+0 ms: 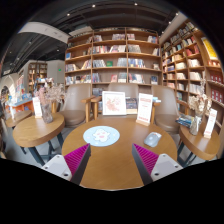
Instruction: Arrange mouse
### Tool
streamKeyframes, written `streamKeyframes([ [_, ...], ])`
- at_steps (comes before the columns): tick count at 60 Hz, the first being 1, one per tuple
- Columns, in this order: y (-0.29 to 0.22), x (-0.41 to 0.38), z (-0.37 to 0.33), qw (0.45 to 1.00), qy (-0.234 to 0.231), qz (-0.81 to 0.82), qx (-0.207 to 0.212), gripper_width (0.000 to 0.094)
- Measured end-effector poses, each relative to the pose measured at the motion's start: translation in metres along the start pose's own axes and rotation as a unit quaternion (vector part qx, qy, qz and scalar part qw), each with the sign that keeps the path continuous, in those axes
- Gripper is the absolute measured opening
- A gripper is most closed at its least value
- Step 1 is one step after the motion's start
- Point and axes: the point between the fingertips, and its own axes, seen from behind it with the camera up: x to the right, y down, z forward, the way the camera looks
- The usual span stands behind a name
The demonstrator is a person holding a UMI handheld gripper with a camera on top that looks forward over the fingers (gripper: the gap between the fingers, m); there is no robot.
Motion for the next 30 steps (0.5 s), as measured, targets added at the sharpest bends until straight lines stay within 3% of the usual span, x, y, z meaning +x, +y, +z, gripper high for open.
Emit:
streamKeyframes([
  [30,0.031,0.145,0.013,0.994,0.101,0.007,-0.04,0.0854],
])
